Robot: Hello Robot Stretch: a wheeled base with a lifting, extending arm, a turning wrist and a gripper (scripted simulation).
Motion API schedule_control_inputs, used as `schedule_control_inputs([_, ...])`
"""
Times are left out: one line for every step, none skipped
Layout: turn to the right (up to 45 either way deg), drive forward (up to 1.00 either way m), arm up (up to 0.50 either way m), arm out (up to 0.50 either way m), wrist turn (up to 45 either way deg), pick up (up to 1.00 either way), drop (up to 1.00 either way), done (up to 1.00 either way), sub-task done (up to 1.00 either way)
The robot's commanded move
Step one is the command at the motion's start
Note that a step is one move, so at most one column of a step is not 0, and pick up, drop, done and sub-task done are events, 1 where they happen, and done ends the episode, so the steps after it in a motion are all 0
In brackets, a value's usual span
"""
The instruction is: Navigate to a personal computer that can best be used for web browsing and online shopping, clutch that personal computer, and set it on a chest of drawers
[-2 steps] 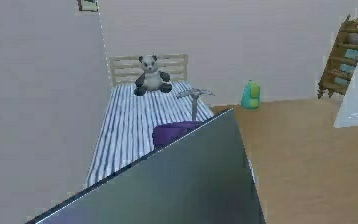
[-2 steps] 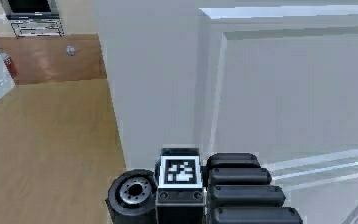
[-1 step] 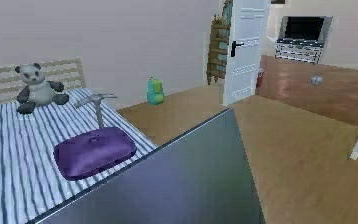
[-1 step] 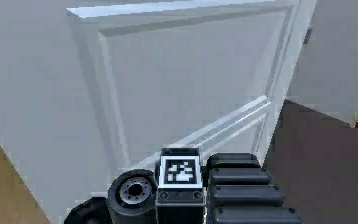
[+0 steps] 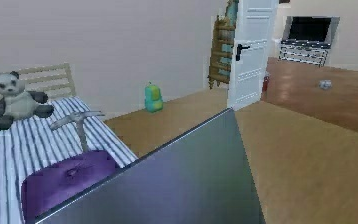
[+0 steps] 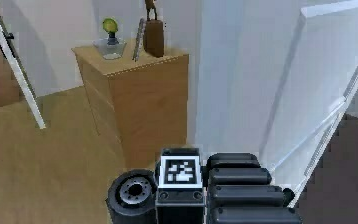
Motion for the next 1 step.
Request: schedule_control_inputs([27.0, 0.0, 0.0, 0.0, 0.0, 0.0, 0.0, 0.0, 0.0])
